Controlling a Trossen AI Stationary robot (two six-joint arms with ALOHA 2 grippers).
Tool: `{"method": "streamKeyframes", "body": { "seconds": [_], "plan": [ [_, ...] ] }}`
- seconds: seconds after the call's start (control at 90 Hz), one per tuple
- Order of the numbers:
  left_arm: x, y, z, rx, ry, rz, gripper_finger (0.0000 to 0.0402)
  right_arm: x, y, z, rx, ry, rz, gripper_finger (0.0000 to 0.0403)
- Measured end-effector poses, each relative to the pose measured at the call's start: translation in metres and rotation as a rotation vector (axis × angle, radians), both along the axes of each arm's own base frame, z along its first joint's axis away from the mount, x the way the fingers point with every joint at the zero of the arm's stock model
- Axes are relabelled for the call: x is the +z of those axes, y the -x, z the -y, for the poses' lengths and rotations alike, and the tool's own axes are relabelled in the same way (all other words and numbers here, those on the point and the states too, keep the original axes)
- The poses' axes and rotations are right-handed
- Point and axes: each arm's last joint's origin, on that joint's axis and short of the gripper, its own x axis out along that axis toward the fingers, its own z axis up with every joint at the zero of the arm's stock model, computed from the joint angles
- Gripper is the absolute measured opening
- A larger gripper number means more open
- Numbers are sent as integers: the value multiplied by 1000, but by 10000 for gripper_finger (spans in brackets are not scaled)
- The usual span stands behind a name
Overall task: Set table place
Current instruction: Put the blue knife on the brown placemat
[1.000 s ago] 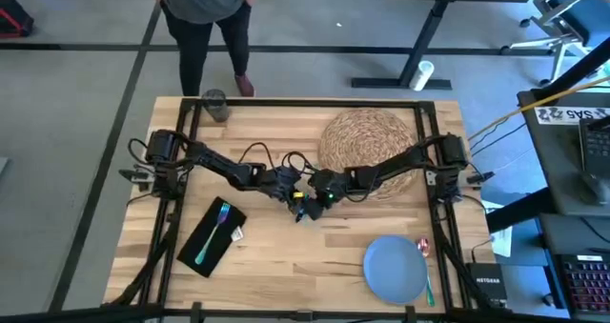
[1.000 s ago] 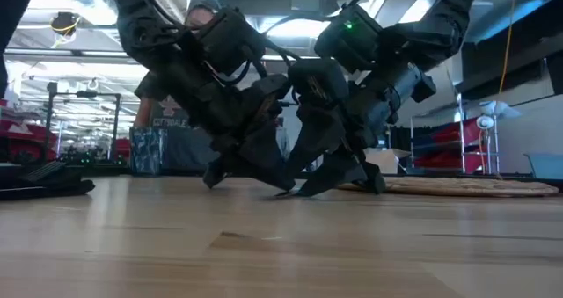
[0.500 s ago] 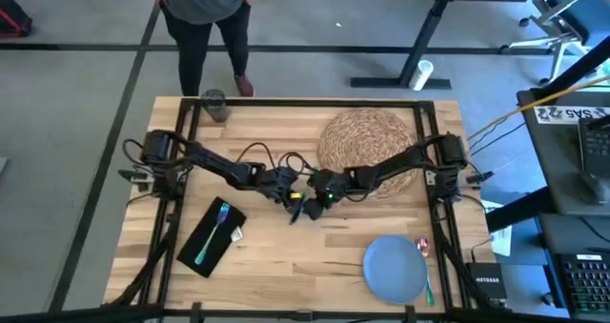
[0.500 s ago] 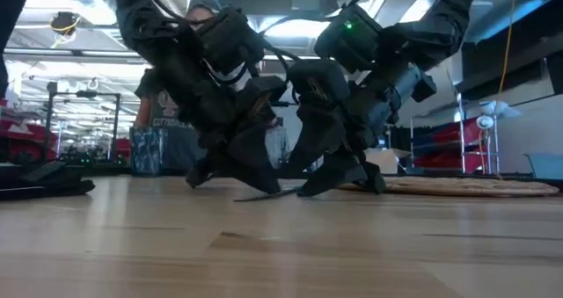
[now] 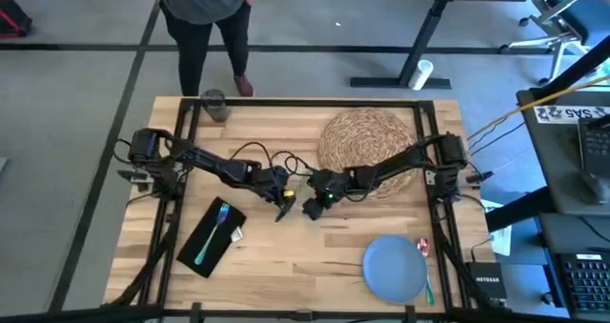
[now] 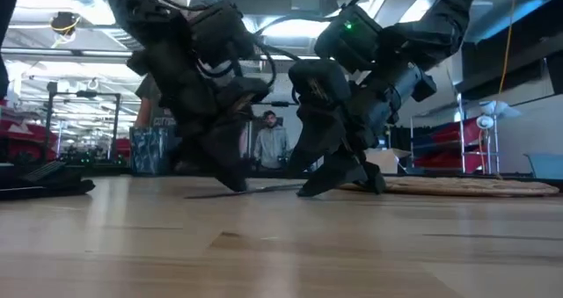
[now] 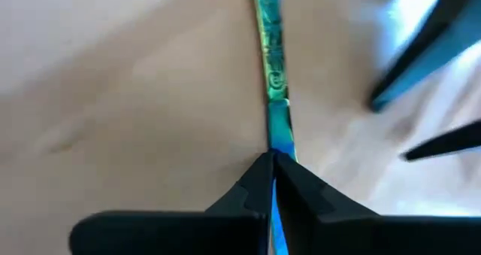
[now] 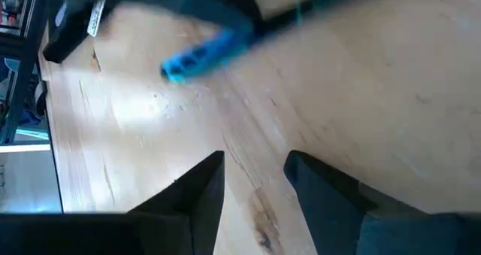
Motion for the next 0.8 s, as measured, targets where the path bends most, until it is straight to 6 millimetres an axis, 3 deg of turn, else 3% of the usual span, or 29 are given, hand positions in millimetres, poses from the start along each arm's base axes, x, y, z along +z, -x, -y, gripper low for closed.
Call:
{"method": "streamKeyframes", "body": {
  "seconds": [0.356, 0.8],
  "plan": [
    [8, 6, 0, 14, -6, -34, 0, 0, 0, 0, 3, 2, 1, 149],
    [39, -12, -2, -18, -62, -59, 0, 0, 0, 0, 7, 5, 2, 149]
  ]
}}
